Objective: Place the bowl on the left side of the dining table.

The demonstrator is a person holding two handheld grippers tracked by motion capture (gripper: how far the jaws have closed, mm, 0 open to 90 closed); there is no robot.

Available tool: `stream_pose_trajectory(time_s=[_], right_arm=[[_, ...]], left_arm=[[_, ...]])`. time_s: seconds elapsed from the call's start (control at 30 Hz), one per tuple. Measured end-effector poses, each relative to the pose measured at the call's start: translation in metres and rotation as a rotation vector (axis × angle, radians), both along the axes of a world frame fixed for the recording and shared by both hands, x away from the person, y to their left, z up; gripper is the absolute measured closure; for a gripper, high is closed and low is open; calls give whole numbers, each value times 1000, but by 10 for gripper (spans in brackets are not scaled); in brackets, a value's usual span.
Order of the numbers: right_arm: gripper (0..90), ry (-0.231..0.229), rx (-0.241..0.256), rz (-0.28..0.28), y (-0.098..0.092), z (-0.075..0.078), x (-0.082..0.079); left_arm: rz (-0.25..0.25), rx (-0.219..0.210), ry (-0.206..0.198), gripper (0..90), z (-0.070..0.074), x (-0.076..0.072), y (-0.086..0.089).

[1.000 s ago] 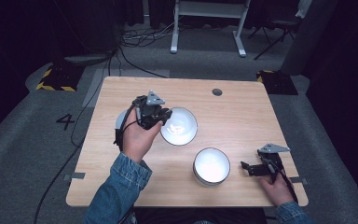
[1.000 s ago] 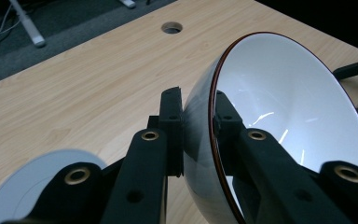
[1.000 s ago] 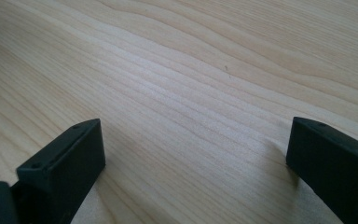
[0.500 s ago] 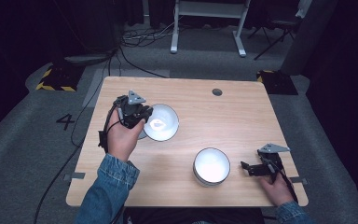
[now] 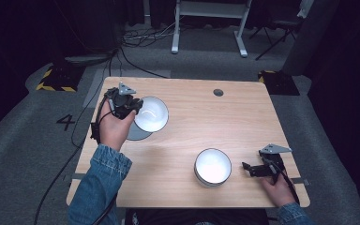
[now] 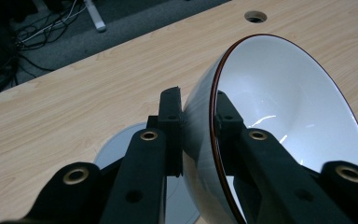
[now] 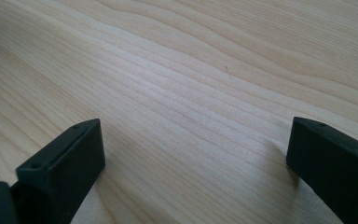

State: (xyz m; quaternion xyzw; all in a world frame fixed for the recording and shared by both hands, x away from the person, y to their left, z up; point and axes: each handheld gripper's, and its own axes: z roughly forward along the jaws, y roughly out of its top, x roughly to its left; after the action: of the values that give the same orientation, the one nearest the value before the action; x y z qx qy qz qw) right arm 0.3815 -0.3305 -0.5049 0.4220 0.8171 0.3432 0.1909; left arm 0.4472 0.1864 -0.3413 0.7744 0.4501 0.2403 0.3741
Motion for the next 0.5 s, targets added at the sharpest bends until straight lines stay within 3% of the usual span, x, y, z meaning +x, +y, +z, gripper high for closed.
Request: stream_pose_trajectory(time_s=[0.5], right_arm=[[44, 0, 0, 0, 0, 0, 0]], left_arm=[[33, -28, 37, 777, -17, 26, 35]])
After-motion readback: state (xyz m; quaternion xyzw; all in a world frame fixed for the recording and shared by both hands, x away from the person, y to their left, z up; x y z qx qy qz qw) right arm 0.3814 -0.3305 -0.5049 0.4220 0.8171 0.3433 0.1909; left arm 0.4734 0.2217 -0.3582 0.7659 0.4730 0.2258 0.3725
